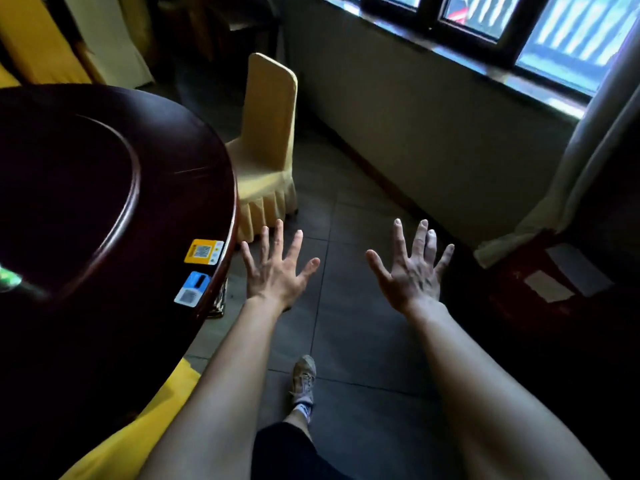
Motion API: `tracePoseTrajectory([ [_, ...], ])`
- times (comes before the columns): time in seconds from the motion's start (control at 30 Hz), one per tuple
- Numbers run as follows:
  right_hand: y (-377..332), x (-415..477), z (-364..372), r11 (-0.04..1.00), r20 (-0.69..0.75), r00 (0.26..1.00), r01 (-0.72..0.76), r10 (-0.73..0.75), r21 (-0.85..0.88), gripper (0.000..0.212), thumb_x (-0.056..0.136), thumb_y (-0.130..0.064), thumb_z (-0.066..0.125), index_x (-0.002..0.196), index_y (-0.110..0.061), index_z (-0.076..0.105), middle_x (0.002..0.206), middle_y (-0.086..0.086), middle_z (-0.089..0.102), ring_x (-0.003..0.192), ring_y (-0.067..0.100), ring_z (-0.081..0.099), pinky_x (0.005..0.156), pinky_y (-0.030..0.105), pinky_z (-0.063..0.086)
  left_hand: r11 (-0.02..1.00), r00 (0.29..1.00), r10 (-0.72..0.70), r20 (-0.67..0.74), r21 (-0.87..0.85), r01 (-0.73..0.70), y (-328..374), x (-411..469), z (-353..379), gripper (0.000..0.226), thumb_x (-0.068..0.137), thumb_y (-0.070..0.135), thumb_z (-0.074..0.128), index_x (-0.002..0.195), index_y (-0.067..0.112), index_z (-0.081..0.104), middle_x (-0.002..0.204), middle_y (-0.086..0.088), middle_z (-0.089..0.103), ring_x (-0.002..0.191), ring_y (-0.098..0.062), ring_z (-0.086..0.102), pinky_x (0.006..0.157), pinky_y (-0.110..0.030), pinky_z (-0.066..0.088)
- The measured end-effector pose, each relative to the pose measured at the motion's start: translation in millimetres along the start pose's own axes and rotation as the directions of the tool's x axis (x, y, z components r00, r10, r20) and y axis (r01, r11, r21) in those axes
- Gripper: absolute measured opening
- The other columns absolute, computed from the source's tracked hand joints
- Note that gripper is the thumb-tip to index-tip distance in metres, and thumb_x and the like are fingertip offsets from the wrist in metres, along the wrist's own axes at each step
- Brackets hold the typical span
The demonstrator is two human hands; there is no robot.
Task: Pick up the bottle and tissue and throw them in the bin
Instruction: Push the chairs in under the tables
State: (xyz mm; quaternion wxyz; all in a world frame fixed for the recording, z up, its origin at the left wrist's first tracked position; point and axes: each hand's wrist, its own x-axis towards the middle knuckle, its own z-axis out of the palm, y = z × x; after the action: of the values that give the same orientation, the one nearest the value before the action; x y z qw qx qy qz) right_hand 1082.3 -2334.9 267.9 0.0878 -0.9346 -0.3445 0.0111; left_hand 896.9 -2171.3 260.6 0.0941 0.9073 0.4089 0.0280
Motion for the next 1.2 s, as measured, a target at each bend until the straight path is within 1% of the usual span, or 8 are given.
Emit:
tracePoseTrajectory([
  [0.13,3.9,59.0,-2.5,0.996,-0.011,0.996,-0.088,0.088,0.01,0.086,0.09,-0.08,0.017,0.162,-0.036,-0.003,0.169,0.018,-0.01,0.157,0.034,-0.006,0.12,0.062,-0.014,0.999,0.999,0.034,0.029,-0.008,-0.034,7.8,67.0,1.7,0.076,0.096,0.073,0.019,0.161,0.038,0.006,0.17,-0.004,-0.013,0.156,-0.028,-0.013,0.12,-0.064,-0.01],
  [0.3,-12.4,137.8,-4.1,0.986,-0.006,0.986,-0.165,0.165,0.036,0.088,0.089,-0.08,0.016,0.162,-0.034,-0.002,0.169,0.019,-0.006,0.157,0.034,-0.004,0.12,0.062,-0.012,0.998,0.998,0.053,0.043,-0.033,-0.052,11.0,157.1,-6.1,0.077,0.095,0.073,0.021,0.161,0.037,0.007,0.17,-0.005,-0.013,0.156,-0.03,-0.012,0.12,-0.065,-0.008],
  [0.43,-22.2,194.1,-3.9,0.978,-0.012,0.98,-0.196,0.197,0.067,0.091,0.086,-0.082,0.012,0.162,-0.034,-0.002,0.169,0.019,-0.006,0.157,0.034,-0.003,0.12,0.062,-0.012,0.997,0.995,0.079,0.064,-0.023,-0.077,12.3,223.4,-13.2,0.076,0.095,0.074,0.019,0.161,0.038,0.006,0.17,-0.004,-0.016,0.156,-0.03,-0.015,0.12,-0.064,-0.01],
  [0.53,-20.4,229.4,-2.1,0.975,-0.024,0.976,-0.213,0.215,0.063,0.095,0.082,-0.085,0.003,0.162,-0.034,-0.001,0.169,0.021,-0.005,0.156,0.035,-0.002,0.119,0.062,-0.012,0.997,0.994,0.08,0.074,-0.018,-0.079,17.2,263.2,-15.5,0.076,0.094,0.075,0.016,0.161,0.039,0.004,0.169,-0.003,-0.018,0.155,-0.029,-0.016,0.119,-0.064,-0.011],
  [0.67,-8.6,270.7,0.7,0.97,-0.022,0.972,-0.234,0.236,0.067,0.096,0.08,-0.084,0.002,0.162,-0.034,0.0,0.169,0.021,-0.004,0.156,0.036,-0.001,0.119,0.063,-0.011,0.995,0.99,0.096,0.106,0.018,-0.098,31.0,309.1,-12.0,0.076,0.095,0.074,0.015,0.161,0.038,0.001,0.168,-0.004,-0.021,0.155,-0.03,-0.018,0.119,-0.064,-0.011],
  [0.77,8.4,302.3,2.8,0.967,-0.016,0.969,-0.246,0.247,0.061,0.096,0.081,-0.085,0.003,0.162,-0.034,0.0,0.169,0.022,-0.003,0.156,0.036,0.0,0.119,0.063,-0.011,0.995,0.988,0.095,0.124,0.025,-0.099,49.4,342.9,-4.1,0.077,0.095,0.074,0.015,0.161,0.038,0.001,0.168,-0.004,-0.021,0.155,-0.03,-0.017,0.118,-0.064,-0.012],
  [0.93,55.4,364.4,3.3,0.961,-0.018,0.962,-0.273,0.274,0.045,0.088,0.09,-0.081,0.02,0.162,-0.035,0.002,0.169,0.022,-0.002,0.156,0.037,0.0,0.119,0.065,-0.01,0.994,0.985,0.108,0.133,0.022,-0.112,98.5,400.5,8.4,0.077,0.096,0.073,0.017,0.162,0.036,0.002,0.169,-0.005,-0.02,0.155,-0.03,-0.019,0.118,-0.063,-0.012],
  [1.2,148.6,489.6,-16.0,0.954,-0.041,0.954,-0.296,0.298,0.054,0.086,0.091,-0.08,0.02,0.162,-0.034,0.001,0.169,0.022,-0.004,0.156,0.036,-0.002,0.12,0.065,-0.011,0.993,0.985,0.111,0.134,0.018,-0.115,212.2,502.6,29.0,0.077,0.096,0.073,0.018,0.161,0.035,0.002,0.169,-0.004,-0.02,0.154,-0.029,-0.022,0.119,-0.064,-0.012],
])
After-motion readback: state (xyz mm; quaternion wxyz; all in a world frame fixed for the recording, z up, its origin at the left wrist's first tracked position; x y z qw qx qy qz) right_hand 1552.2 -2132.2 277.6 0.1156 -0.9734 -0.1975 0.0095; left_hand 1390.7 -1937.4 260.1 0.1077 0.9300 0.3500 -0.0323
